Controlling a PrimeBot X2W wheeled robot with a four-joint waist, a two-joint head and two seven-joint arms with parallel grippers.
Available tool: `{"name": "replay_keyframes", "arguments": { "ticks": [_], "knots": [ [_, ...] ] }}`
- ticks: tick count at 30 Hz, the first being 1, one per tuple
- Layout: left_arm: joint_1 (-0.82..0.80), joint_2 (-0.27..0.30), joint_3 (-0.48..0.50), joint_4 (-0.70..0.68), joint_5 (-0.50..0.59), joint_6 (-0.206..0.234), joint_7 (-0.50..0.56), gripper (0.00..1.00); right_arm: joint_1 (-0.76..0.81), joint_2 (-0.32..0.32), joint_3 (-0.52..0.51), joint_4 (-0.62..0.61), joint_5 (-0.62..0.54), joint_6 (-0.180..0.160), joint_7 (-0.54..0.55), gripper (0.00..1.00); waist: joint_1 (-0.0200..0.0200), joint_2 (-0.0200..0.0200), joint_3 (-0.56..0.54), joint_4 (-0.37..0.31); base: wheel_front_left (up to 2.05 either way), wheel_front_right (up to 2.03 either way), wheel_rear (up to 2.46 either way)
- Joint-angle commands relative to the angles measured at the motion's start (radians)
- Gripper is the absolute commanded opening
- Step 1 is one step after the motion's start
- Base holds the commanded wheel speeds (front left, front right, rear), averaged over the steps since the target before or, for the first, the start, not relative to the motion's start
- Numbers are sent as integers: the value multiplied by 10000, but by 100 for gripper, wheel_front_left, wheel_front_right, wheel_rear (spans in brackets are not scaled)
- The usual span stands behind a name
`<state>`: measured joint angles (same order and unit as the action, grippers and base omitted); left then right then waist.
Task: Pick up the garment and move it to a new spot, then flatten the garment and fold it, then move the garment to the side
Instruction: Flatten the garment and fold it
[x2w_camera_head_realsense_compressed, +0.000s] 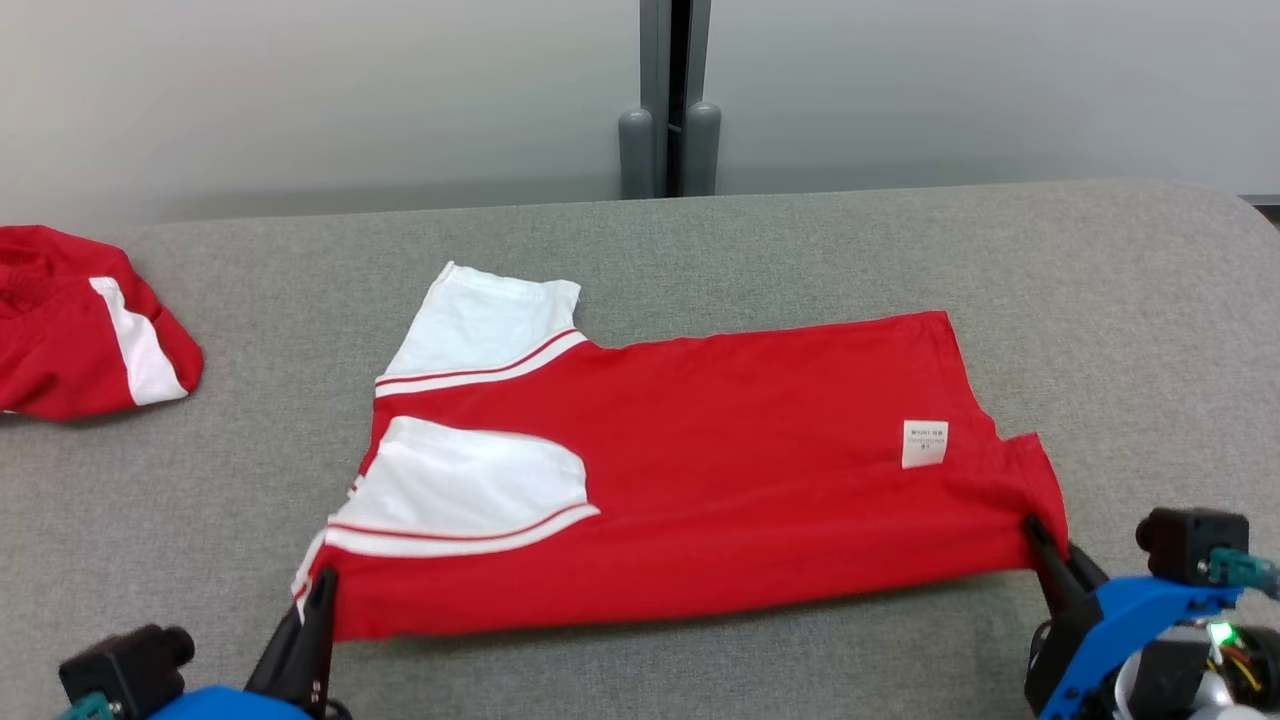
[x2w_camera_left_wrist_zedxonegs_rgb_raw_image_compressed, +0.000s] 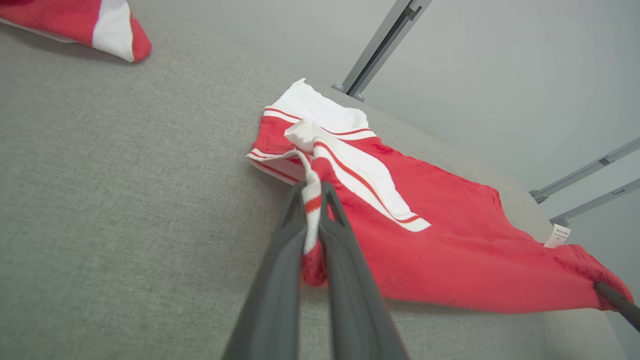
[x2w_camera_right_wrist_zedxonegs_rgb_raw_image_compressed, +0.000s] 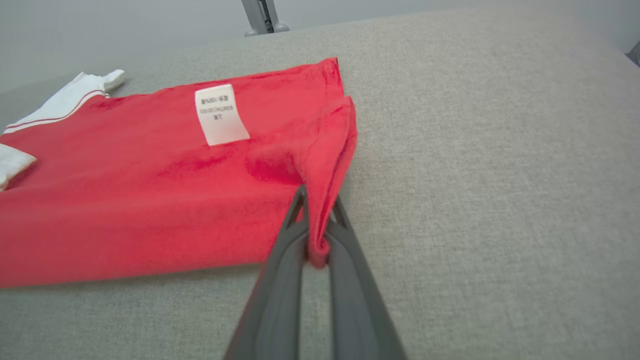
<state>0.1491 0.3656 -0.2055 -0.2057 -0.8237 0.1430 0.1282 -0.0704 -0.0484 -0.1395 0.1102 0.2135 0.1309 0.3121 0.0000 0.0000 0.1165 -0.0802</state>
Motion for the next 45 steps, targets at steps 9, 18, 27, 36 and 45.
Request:
{"name": "replay_keyframes", "arguments": {
  "ticks": [9, 18, 27, 36, 45],
  "knots": [
    [1379, -216, -116, 927, -490, 170, 199, 0, 1593, -34, 307, -238, 411, -1, 200, 0, 0, 0, 25, -62, 0, 0, 0],
    [1196, -93, -96, 1949, -523, -27, 132, 95, 1503, -36, 460, 715, 258, -2, -271, 84, 0, 0, -66, -164, 0, 0, 0],
    [154, 764, -113, 955, 144, -227, 342, 100, 1282, -31, 241, 102, 219, -1, -462, 100, 0, 0, 67, -228, 0, 0, 0],
    [-4145, 2751, -255, 88, 1251, -701, 2619, 100, -245, -29, 597, -1134, -615, -1, 313, 100, 0, 0, 820, -517, 0, 0, 0],
    [-8111, 3452, -1437, 2299, 2027, -1806, 5120, 100, -2298, -245, 2314, -1213, -892, -1, 814, 100, 0, 0, 2410, -1467, 0, 0, 0]
  ]
}}
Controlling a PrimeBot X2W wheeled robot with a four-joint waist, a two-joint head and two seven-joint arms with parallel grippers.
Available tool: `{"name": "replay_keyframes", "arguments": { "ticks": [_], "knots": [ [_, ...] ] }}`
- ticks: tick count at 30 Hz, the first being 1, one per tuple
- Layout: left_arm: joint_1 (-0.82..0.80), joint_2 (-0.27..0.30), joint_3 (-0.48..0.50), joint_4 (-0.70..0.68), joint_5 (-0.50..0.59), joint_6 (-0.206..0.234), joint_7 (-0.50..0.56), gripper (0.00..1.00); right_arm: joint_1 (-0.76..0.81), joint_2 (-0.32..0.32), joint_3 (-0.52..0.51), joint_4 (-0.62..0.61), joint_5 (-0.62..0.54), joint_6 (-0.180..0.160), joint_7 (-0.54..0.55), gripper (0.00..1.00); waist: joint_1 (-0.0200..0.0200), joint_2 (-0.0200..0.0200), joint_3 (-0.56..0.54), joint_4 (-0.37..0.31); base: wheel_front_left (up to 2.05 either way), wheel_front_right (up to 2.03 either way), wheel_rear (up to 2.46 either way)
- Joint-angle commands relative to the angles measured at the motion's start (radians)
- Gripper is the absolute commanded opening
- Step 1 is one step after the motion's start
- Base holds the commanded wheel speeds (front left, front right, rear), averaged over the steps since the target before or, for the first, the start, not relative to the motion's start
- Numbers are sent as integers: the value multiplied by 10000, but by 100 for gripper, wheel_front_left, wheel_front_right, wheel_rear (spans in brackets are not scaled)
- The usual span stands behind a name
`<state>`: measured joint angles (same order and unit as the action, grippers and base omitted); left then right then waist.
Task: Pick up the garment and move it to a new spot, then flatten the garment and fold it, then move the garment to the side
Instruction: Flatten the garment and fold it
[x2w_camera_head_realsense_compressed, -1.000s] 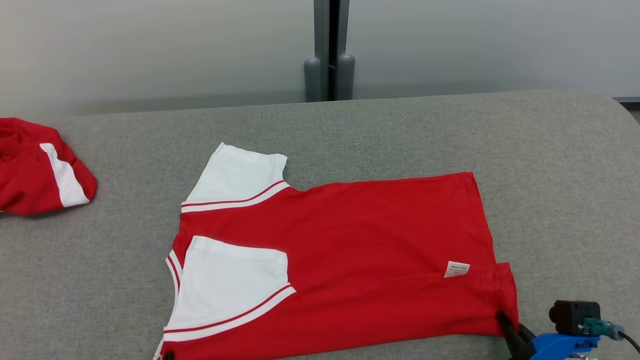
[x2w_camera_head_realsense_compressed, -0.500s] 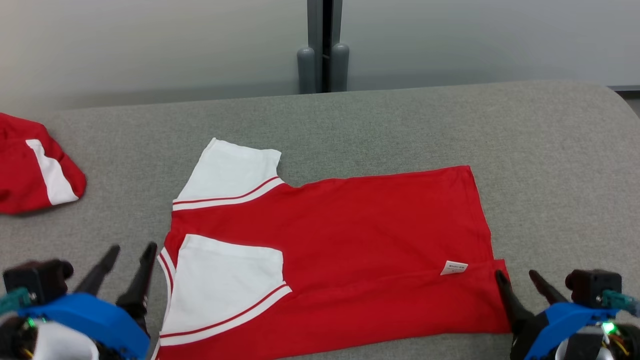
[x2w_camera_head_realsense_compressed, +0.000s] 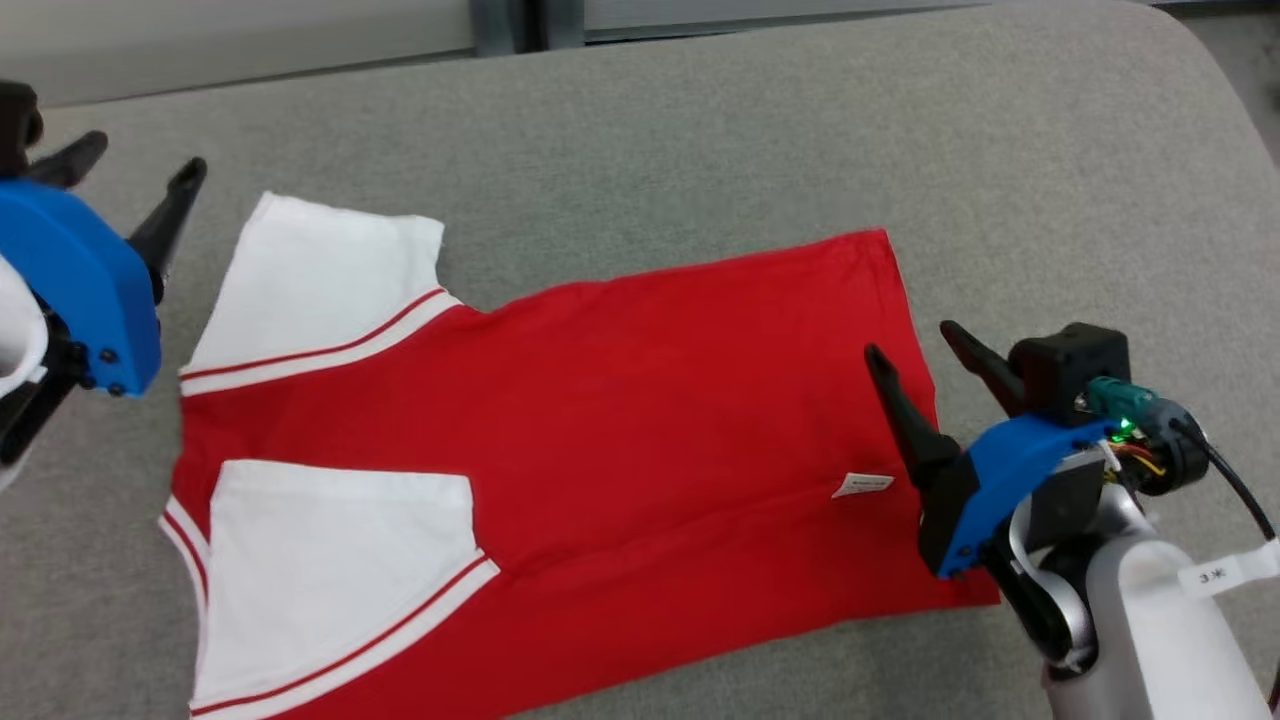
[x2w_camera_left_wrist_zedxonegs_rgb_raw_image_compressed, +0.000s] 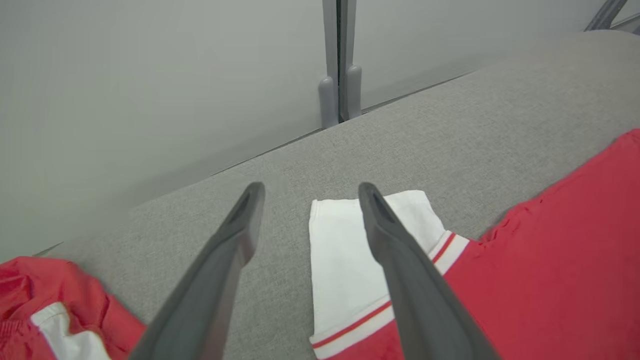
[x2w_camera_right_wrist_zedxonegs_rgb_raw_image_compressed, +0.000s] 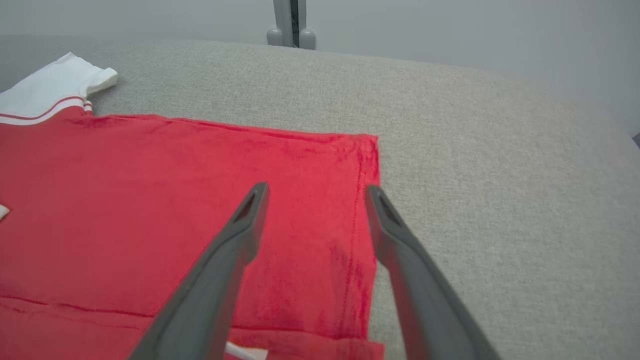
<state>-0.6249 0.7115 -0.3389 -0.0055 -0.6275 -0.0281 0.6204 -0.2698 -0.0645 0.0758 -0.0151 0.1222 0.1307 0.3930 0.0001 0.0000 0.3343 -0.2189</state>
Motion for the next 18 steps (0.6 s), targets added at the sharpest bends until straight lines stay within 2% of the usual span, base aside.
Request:
{"name": "replay_keyframes", "arguments": {
  "ticks": [1, 9, 18],
  "knots": [
    [-371, -8, -103, 297, 66, -96, 198, 100, -303, -84, 161, 39, 21, 1, 5, 100, -1, 0, 232, -80, 0, 0, 0],
    [-1888, -119, -523, 2490, 194, -342, 1248, 100, -1613, -269, 1476, 459, 300, 1, -46, 100, -1, 0, 1500, -887, 0, 0, 0],
    [-2664, -219, -718, 3588, 55, -405, 1888, 100, -2357, -311, 2040, 891, 580, 1, -285, 100, -1, 0, 2093, -1366, 0, 0, 0]
  ]
}}
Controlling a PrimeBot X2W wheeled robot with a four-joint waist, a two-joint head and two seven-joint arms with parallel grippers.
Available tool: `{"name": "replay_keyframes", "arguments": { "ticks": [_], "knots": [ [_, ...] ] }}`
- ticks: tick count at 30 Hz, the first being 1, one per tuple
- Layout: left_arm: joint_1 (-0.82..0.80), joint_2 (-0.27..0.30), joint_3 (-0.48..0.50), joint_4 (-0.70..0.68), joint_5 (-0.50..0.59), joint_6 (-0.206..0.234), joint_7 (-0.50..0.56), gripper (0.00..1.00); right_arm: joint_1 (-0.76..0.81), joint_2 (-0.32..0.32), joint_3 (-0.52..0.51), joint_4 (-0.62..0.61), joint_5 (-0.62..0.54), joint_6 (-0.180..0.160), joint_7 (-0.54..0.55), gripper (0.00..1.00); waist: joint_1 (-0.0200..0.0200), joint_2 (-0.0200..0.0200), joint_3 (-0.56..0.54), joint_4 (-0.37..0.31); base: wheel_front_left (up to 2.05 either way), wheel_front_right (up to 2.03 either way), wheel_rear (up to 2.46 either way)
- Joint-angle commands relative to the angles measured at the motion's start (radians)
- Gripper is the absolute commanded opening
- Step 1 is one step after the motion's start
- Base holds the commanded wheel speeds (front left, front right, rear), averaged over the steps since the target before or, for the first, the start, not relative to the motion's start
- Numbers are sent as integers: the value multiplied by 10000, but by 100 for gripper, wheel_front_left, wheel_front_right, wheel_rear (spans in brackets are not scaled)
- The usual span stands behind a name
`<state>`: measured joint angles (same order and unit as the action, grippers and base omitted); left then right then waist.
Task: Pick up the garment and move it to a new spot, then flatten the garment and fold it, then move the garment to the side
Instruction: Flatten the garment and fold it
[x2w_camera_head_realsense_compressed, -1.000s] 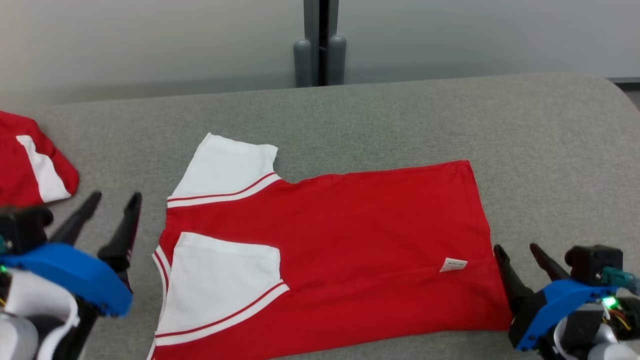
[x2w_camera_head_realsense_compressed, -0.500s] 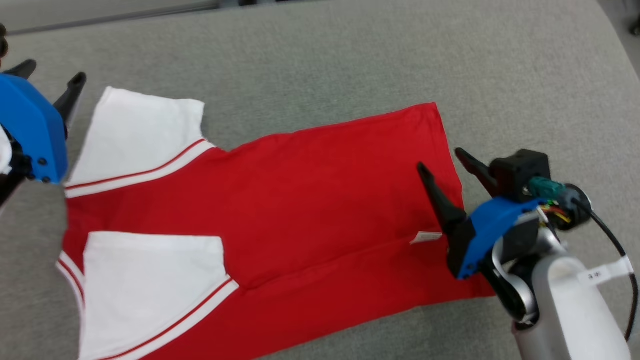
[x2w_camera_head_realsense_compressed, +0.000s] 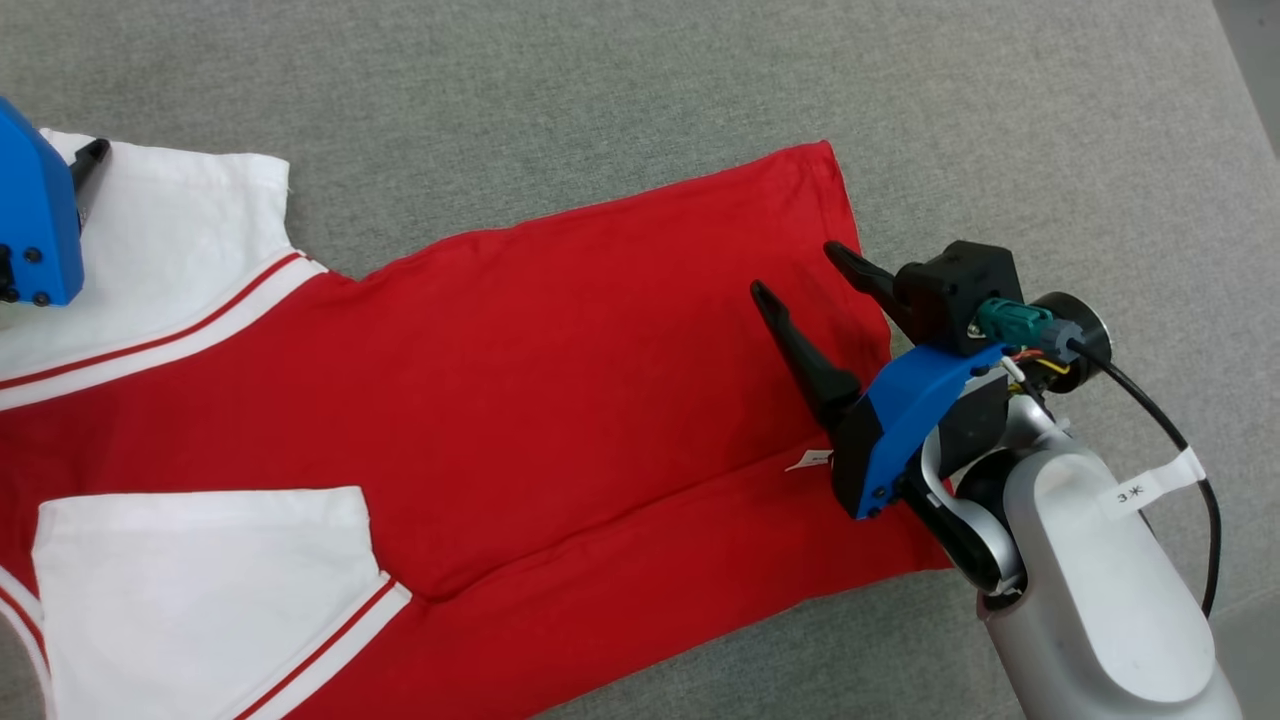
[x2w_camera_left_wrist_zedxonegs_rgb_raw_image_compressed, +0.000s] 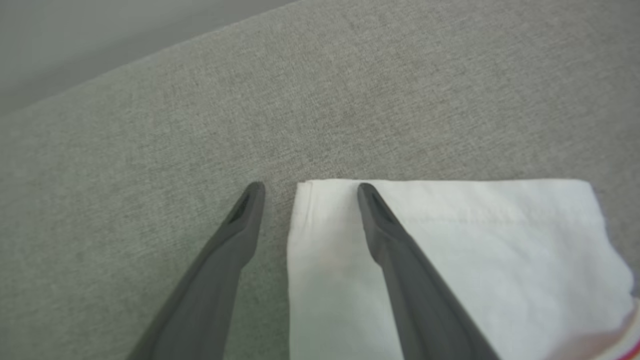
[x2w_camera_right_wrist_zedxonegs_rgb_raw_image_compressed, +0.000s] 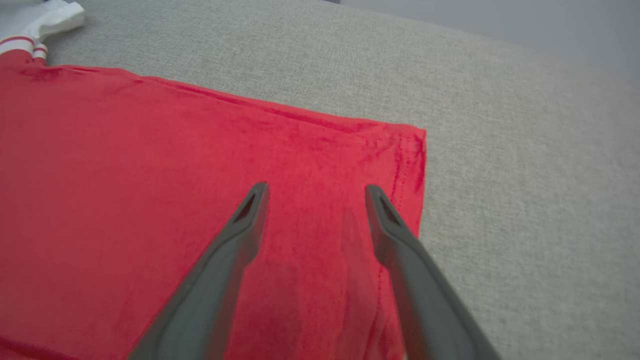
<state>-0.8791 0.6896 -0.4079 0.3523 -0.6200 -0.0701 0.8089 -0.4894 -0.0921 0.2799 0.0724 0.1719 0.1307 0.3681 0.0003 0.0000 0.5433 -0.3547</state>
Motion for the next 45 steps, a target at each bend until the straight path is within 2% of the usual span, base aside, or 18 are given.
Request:
{"name": "replay_keyframes", "arguments": {
  "ticks": [1, 8, 9, 11, 12, 18, 27, 37, 38, 39, 45],
  "knots": [
    [-163, -14, -60, 81, -15, 19, 82, 100, -207, -34, 28, 52, 95, 1, -71, 100, -3, 0, 28, -41, 0, 0, 0],
    [-21, -191, -393, 418, -360, -183, 837, 98, -405, -77, 105, 201, 237, 1, -195, 100, -3, 0, 141, -161, 0, 0, 0],
    [-22, -188, -437, 365, -404, -223, 916, 73, -449, -111, 49, 210, 230, 1, -206, 100, -3, 0, 146, -150, 0, 0, 0],
    [-49, -177, -490, 253, -435, -234, 992, 11, -509, -135, -82, 227, 126, 1, -261, 100, -3, 0, 138, -105, 0, 0, 0],
    [-72, -172, -508, 193, -436, -252, 982, 0, -536, -155, -131, 250, 79, 1, -253, 100, -3, 0, 123, -67, 0, 0, 0],
    [-368, -221, -439, -125, -300, -312, 266, 0, -1054, -335, -515, 665, -92, 1, 142, 100, -3, 0, -58, 297, 0, 0, 0],
    [-560, -716, -714, -568, -375, -503, -1011, 0, -2129, -752, -1672, 2349, -50, 1, 1147, 100, -3, 0, -375, 1178, 0, 0, 0],
    [-586, -917, -1285, -1056, -636, -607, -1631, 0, -2976, -619, -2602, 4225, 212, 1, 1910, 100, -3, 0, -361, 1823, 0, 0, 0],
    [-579, -923, -1331, -1067, -659, -612, -1675, 0, -3024, -609, -2596, 4342, 242, 1, 1938, 79, -3, 0, -373, 1848, 0, 0, 0],
    [-570, -928, -1376, -1070, -661, -615, -1712, 0, -3065, -596, -2579, 4440, 280, 1, 1952, 50, -3, 0, -390, 1871, 0, 0, 0],
    [-610, -1091, -1670, -1002, -770, -622, -2079, 0, -3113, -726, -2601, 5012, 276, 1, 1343, 19, -3, 0, -630, 2094, 0, 0, 0]
  ]
}}
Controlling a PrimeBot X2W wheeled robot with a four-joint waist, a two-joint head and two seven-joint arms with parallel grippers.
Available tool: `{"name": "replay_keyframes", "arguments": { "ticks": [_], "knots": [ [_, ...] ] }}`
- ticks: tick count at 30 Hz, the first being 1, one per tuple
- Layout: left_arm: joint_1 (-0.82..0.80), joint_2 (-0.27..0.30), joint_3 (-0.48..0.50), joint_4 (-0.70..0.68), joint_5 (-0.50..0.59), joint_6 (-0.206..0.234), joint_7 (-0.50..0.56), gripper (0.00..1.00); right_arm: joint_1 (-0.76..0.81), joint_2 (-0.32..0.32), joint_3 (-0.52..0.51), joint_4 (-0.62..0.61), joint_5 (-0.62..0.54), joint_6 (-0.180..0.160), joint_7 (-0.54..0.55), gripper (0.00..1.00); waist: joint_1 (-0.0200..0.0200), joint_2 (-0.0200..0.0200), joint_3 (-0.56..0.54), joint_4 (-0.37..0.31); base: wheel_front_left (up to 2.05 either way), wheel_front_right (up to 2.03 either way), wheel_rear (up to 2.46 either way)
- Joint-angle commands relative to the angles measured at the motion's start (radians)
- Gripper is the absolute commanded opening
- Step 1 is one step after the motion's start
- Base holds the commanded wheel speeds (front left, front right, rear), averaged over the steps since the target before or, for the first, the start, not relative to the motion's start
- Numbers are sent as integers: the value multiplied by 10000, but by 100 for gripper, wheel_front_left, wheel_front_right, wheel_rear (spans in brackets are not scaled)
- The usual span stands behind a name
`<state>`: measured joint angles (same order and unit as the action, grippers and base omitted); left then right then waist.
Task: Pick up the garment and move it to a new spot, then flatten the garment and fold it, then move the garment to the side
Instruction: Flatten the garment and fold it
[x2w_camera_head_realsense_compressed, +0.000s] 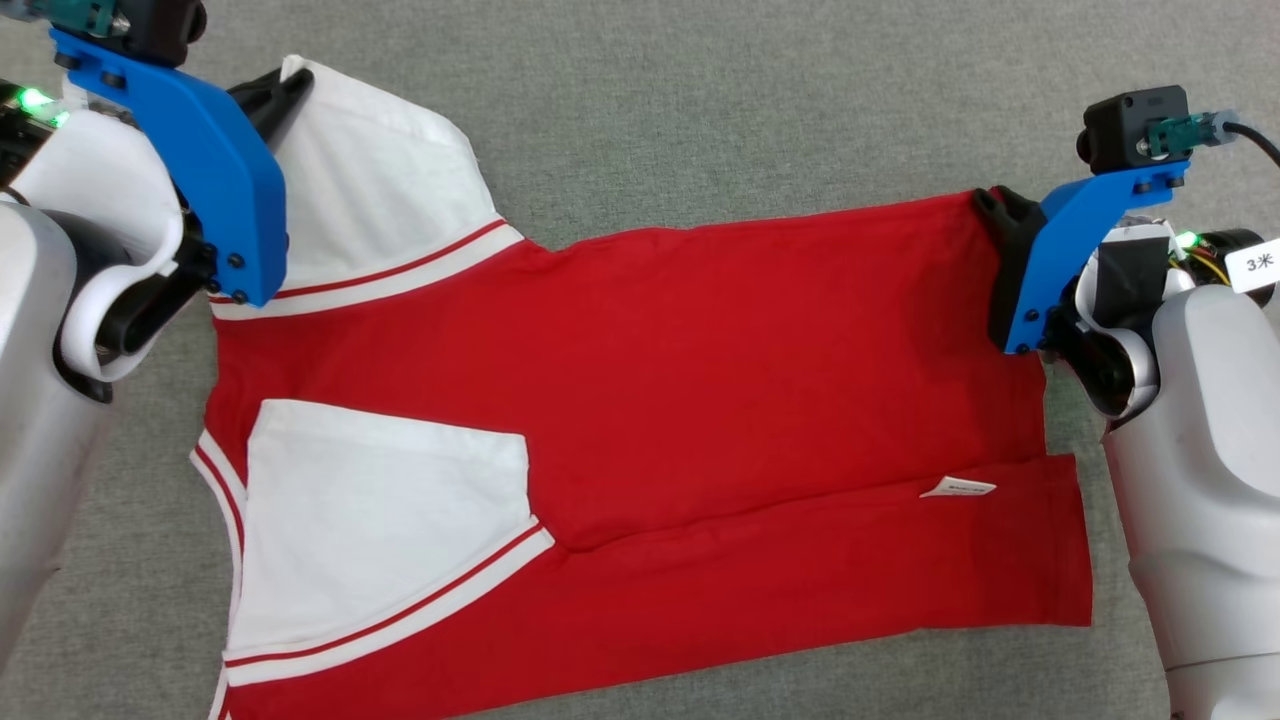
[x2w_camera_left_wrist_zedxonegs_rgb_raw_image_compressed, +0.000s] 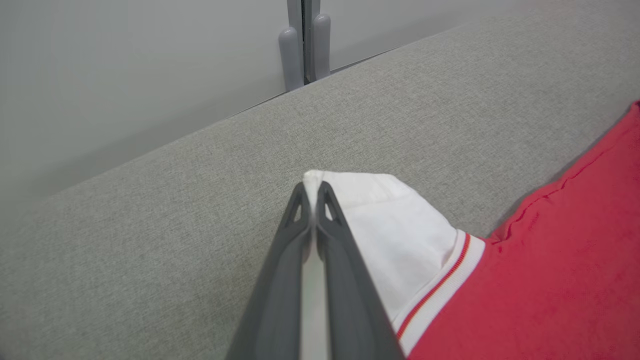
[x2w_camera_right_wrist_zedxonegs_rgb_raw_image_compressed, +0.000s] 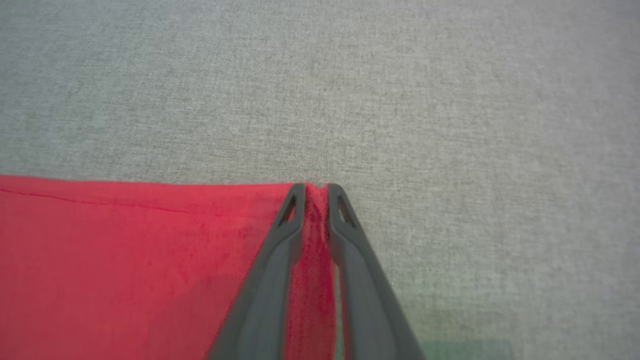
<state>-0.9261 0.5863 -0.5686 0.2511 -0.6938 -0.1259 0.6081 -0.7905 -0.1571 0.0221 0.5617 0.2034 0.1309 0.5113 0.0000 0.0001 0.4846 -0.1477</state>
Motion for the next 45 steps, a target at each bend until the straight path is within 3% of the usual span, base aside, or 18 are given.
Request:
{"name": "replay_keyframes", "arguments": {
  "ticks": [1, 2, 10, 20, 25, 34, 38, 43, 44, 45],
  "knots": [
    [-145, -83, -108, 12, -81, -66, -116, 0, -117, -76, -50, 246, -44, -1, -185, 8, 0, -1, -99, 54, 0, 0, 0],
    [-149, -104, -143, -6, -115, -67, -170, 0, -135, -78, -79, 375, -49, -1, -265, 0, 0, -1, -160, 89, 0, 0, 0],
    [428, 48, -569, -420, -575, -47, -712, 0, 173, -263, 193, 710, 209, -1, -1103, 0, 0, -1, -984, 244, 0, 0, 0],
    [1901, 454, -422, -1420, -1030, 67, -1677, 0, 1577, -698, 858, -423, 975, -1, -1789, 0, 0, -1, -2200, 260, 0, 0, 0],
    [3319, 964, -278, -2593, -1291, 463, -2029, 0, 2883, -880, 985, -1501, 1185, -1, -1797, 0, 0, -1, -2773, 212, 0, 0, 0],
    [6900, 1940, 403, -4661, -1856, 1910, -3319, 0, 5209, -546, 272, -3275, 1067, -1, -1787, 0, 0, -1, -3216, 229, 0, 0, 0],
    [8328, 1744, 223, -4686, -2070, 2216, -3962, 0, 6184, -169, -199, -3827, 969, -1, -1662, 0, 0, -1, -3313, 339, 0, 0, 0],
    [9115, 1186, 25, -3960, -2359, 2212, -4568, 0, 6686, 117, -434, -3861, 660, -1, -1833, 0, 0, -1, -3385, 367, 0, 0, 0],
    [9258, 1086, 45, -3839, -2429, 2245, -4700, 6, 6766, 162, -477, -3871, 609, -1, -1884, 12, 0, -1, -3392, 376, 0, 0, 0],
    [9370, 1035, 69, -3717, -2440, 2219, -4843, 22, 6841, 202, -539, -3874, 573, -1, -1948, 28, 0, -1, -3397, 384, 0, 0, 0]
  ]
}}
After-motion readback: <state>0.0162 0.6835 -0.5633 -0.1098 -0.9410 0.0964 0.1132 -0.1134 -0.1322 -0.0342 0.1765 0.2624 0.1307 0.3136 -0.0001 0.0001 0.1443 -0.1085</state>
